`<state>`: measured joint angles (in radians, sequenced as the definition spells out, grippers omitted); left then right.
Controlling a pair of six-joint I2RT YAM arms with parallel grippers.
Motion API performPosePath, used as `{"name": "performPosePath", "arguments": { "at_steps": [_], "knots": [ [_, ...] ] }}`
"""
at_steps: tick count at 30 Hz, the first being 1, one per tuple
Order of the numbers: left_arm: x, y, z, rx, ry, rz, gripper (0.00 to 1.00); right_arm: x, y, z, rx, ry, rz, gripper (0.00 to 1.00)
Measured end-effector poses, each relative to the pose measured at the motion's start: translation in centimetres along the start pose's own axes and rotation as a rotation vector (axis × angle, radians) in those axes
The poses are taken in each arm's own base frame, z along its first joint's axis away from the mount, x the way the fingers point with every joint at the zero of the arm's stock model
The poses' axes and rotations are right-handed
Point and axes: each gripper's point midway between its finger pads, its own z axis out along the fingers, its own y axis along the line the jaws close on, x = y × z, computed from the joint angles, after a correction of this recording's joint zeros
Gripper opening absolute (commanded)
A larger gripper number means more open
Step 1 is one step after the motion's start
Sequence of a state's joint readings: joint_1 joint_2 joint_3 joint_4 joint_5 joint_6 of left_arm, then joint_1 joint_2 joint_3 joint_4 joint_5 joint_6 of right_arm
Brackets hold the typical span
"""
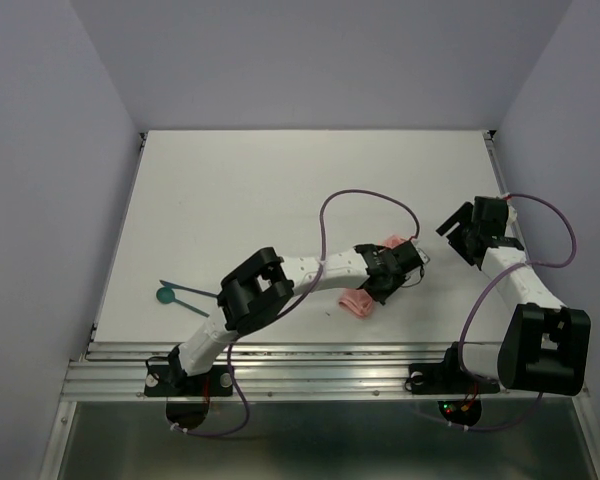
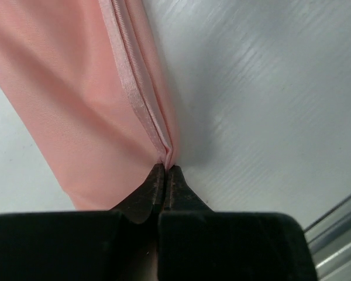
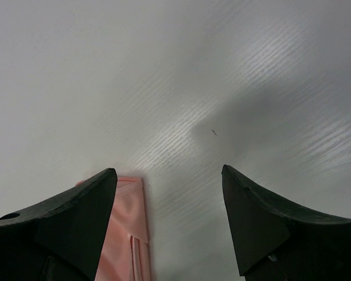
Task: Fold the napkin into a case and place the utensils inside
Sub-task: Turn over the smaller rectangle-folded napkin at the center of the board.
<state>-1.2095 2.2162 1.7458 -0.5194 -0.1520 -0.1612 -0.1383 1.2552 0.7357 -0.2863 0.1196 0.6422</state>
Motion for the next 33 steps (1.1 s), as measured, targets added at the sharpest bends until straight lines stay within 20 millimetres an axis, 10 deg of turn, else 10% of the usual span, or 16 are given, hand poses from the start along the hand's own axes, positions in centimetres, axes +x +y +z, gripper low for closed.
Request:
{"name": "performPosePath", "arguments": {
  "at_steps": [33],
  "knots": [
    [-2.2,2.0,-5.7,1.039,-0.158,-0.403,0.0,1.2,2.0,-0.8,-0.107,0.09,-0.018,0.79]
  ]
}}
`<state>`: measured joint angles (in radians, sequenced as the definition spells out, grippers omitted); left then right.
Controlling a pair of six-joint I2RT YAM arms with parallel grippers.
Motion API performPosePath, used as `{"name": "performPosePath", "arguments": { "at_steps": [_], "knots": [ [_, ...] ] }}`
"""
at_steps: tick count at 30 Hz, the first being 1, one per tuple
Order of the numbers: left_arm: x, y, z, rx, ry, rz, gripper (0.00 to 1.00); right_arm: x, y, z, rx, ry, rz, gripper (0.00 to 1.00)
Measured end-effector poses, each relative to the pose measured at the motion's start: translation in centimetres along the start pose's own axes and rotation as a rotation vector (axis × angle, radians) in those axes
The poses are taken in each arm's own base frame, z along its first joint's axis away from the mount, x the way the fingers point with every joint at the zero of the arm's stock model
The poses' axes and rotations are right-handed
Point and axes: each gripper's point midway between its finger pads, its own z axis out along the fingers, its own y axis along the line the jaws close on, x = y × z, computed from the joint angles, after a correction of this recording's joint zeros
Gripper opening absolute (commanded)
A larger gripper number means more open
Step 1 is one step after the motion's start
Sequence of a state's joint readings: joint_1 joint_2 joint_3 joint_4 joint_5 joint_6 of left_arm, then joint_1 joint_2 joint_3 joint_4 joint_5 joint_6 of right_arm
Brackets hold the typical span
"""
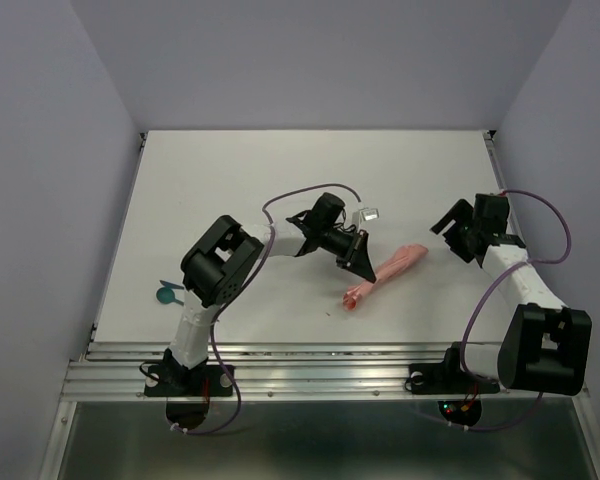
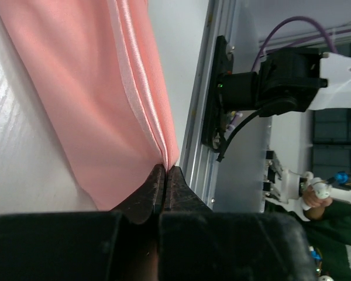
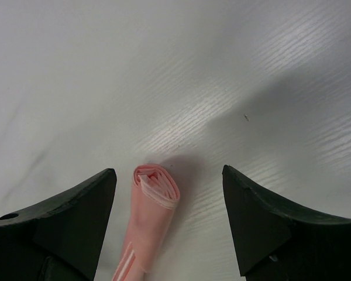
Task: Fold the napkin into a case and place the utensils inside
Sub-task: Turn over the smaller rectangle-folded napkin at the center of the board.
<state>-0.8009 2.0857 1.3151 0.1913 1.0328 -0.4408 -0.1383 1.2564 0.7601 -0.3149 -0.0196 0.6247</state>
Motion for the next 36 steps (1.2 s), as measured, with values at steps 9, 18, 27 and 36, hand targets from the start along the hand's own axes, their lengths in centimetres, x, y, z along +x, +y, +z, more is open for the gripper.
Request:
{"name": "performPosePath", "arguments": {
  "at_steps": [9,18,27,36],
  "knots": [
    [-2.2,0.2,-2.5,0.097,-0.113,-0.056,0.0,-0.3,0.3,-0.1,-0.006,-0.007,0.0,0.79],
    [-2.9,3.3,-4.8,0.1,-0.206,-0.144,0.0,-0.3,0.2,-0.1,-0.005,-0.006,-0.001,0.79],
    [-3.3,6.4,-7.1,0.114,-0.307,-0.234,0.0,-0.3,0.2,-0.1,-0.004,-0.004,-0.001,0.79],
    [-3.3,8.4,-9.1,0.104,-0.399,-0.314,0.31,-0.1,0.2,-0.1,-0.007,0.004,-0.001,0.79]
  ]
}}
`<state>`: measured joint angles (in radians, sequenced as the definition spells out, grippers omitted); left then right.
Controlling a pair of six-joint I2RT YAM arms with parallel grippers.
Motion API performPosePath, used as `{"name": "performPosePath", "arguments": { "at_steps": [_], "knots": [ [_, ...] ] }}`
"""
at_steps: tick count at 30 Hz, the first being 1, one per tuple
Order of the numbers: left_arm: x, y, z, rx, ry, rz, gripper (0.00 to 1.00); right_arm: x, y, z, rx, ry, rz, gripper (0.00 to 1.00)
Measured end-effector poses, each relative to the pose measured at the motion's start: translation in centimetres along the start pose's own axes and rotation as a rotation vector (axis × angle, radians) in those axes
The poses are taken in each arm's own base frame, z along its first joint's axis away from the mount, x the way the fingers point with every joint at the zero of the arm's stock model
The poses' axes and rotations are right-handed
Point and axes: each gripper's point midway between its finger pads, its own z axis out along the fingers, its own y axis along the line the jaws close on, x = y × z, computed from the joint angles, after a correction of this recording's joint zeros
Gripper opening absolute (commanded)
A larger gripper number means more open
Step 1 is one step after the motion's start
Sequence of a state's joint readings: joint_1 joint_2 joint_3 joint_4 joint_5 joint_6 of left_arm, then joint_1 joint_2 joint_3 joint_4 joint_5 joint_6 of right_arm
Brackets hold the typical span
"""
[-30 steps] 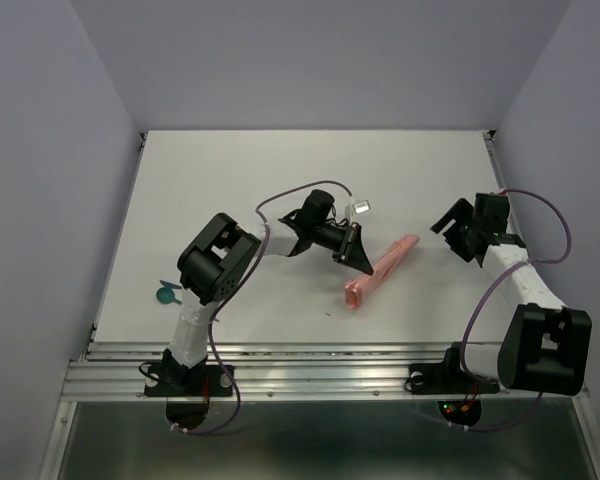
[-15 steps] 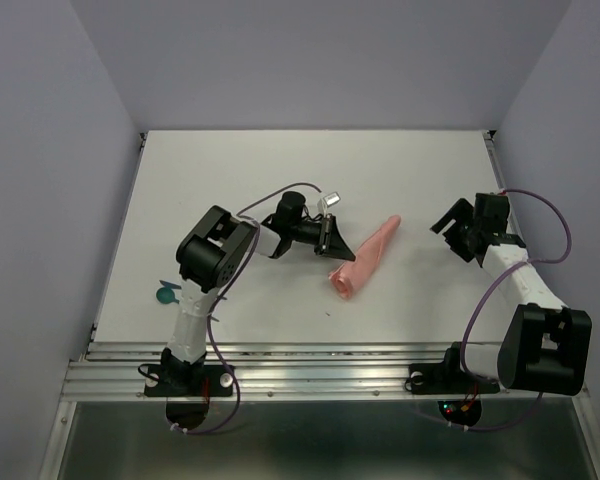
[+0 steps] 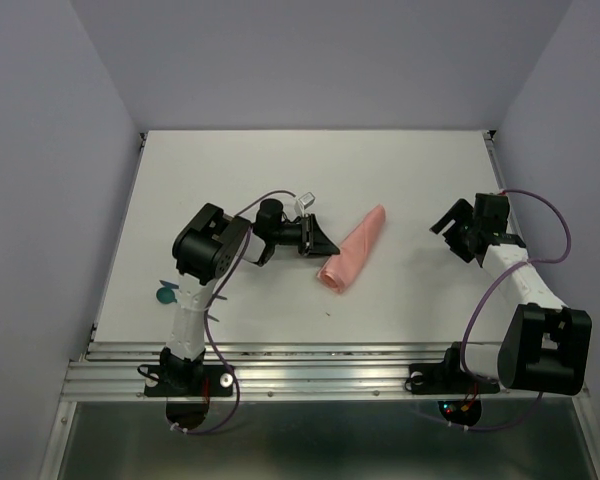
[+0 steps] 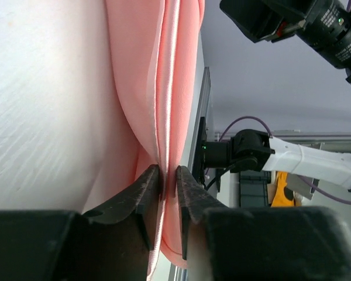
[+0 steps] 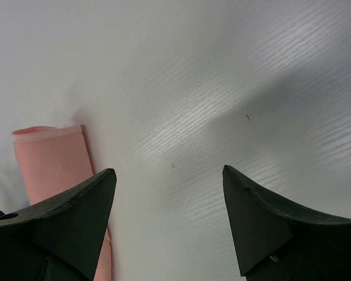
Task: Fold the napkin into a case and place the utensils inside
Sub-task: Turn over the smaller rectangle-folded napkin at the center of the board.
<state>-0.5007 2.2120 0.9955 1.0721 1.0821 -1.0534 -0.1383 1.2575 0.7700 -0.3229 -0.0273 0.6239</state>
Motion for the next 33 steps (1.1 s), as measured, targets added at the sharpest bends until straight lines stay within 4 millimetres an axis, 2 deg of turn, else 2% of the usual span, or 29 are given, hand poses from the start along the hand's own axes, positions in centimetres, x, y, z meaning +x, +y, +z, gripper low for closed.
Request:
{"name": "performPosePath", "arguments": {
  "at_steps": [3,5,9,15,17,18,20,22,25,27,30,32,33],
  "knots": [
    [-0.4,0.8,-0.8,-0.02,-0.033,-0.028,0.34,0.0,0.0,0.0,0.0,0.001,0.0,0.79],
    [-0.7,1.2,-1.1,-0.031,-0.051,-0.038,0.39,0.1,0.0,0.0,-0.002,0.003,0.0,0.79],
    [-1.6,1.8,-1.8,-0.051,-0.088,-0.044,0.4,0.2,0.2,0.0,-0.011,0.009,-0.003,0.79],
    [-2.2,3.2,-2.5,-0.1,-0.12,-0.066,0.46,1.4,1.5,0.1,-0.077,0.067,-0.034,0.75],
    [-2.2,3.5,-2.6,-0.116,-0.119,-0.07,0.52,2.8,2.4,0.6,-0.1,0.11,-0.063,0.7],
    [-2.2,3.4,-2.7,-0.121,-0.12,-0.064,0.54,3.6,3.1,0.7,-0.112,0.132,-0.086,0.65],
    [-2.4,3.4,-2.9,-0.151,-0.127,-0.048,0.61,6.0,5.0,1.0,-0.147,0.19,-0.15,0.58],
    [-2.5,3.4,-3.2,-0.187,-0.132,-0.031,0.65,8.4,7.5,1.3,-0.194,0.239,-0.213,0.46],
    [-3.3,3.3,-4.1,-0.272,-0.155,0.017,0.67,10.9,10.0,1.3,-0.25,0.287,-0.273,0.3],
    [-4.3,3.5,-5.2,-0.354,-0.188,0.05,0.67,11.6,11.2,1.4,-0.27,0.3,-0.289,0.21],
    [-5.8,3.5,-6.8,-0.463,-0.228,0.092,0.67,11.5,12.5,1.7,-0.29,0.296,-0.295,0.13],
    [-6.8,3.0,-8.2,-0.534,-0.26,0.128,0.62,11.0,13.3,2.0,-0.302,0.285,-0.295,0.13],
    [-7.3,2.6,-8.7,-0.558,-0.275,0.145,0.53,10.7,13.9,2.3,-0.306,0.28,-0.295,0.13]
  ]
}}
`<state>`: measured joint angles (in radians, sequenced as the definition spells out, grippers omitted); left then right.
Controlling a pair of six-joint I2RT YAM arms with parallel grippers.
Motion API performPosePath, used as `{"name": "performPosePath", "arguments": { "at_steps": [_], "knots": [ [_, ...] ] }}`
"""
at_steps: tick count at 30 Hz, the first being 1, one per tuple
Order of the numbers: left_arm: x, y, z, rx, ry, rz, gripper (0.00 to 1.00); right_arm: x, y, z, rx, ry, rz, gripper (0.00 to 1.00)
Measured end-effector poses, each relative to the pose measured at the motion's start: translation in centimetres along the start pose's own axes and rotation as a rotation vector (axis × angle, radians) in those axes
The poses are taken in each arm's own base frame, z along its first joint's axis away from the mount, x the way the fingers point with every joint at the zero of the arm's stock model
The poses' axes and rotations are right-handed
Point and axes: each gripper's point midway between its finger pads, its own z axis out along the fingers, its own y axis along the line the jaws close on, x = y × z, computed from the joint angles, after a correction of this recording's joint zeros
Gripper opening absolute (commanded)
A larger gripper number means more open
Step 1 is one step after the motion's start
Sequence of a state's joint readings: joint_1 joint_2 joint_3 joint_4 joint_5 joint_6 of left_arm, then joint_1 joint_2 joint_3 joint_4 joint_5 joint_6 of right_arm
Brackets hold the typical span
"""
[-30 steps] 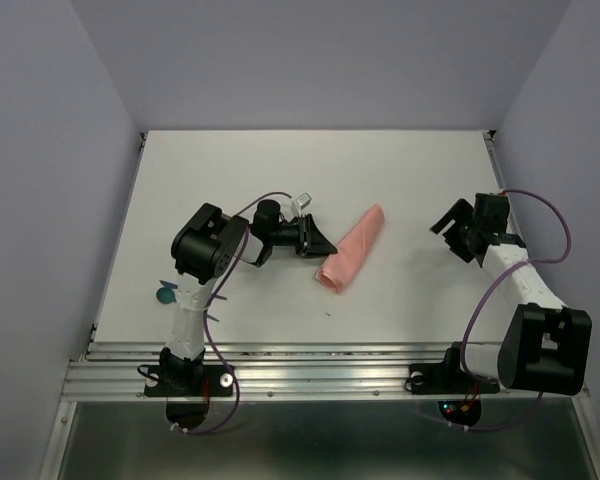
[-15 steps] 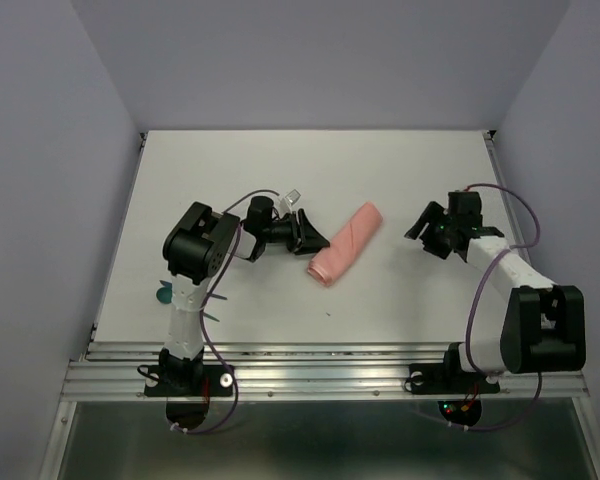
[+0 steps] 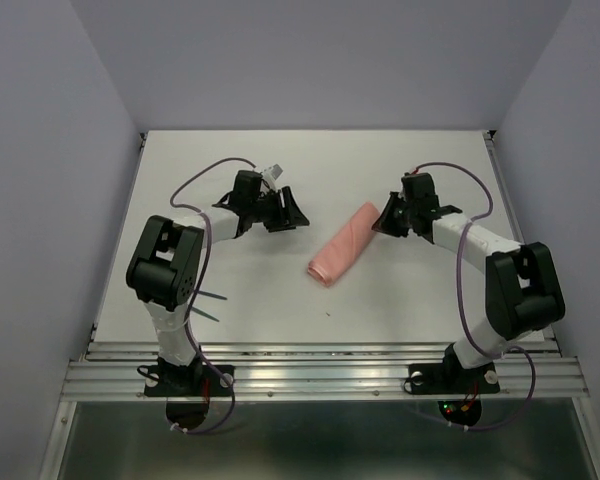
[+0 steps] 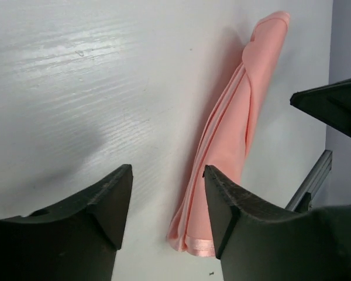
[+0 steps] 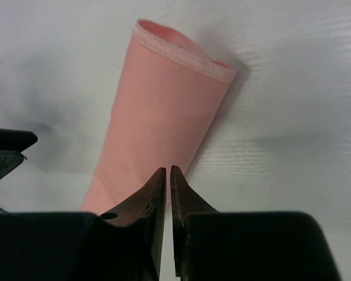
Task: Fold the napkin into a case and place the utensils inside
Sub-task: Turn over the smaller rectangle-folded napkin at the center of the board.
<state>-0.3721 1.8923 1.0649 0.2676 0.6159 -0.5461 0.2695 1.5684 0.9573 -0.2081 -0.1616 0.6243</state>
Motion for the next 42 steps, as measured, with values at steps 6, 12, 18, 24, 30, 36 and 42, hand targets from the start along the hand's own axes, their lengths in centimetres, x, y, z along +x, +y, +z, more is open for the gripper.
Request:
{"name": "performPosePath", "arguments": {
  "at_steps": [6,12,18,24,30,36,42],
  "knots": [
    [-1.0,-2.6,-2.8,-0.029,-0.04,0.083,0.0,-1.7,0.7,2.9,0.002,0.003,-0.003,0.11],
    [2.9,-6.6,-2.3,0.033,0.043,0.156,0.0,-1.2,-0.6,6.5,0.045,0.047,0.006,0.11],
    [8.6,-10.3,-1.0,0.102,0.176,0.223,0.0,-1.1,-1.2,7.6,0.066,0.048,0.012,0.11],
    [11.0,-6.4,0.4,0.014,0.239,0.196,0.0,-1.3,-1.3,7.5,0.073,0.04,0.011,0.11],
    [12.5,-3.2,1.6,-0.053,0.286,0.173,0.0,-2.5,-0.9,7.2,0.081,0.006,0.005,0.12],
    [12.4,-3.2,1.7,-0.052,0.28,0.181,0.0,-4.9,0.4,7.4,0.071,-0.047,-0.003,0.12],
    [11.2,-2.9,2.3,-0.058,0.251,0.189,0.0,-5.6,-1.3,9.9,0.151,-0.065,0.003,0.11]
  ]
}}
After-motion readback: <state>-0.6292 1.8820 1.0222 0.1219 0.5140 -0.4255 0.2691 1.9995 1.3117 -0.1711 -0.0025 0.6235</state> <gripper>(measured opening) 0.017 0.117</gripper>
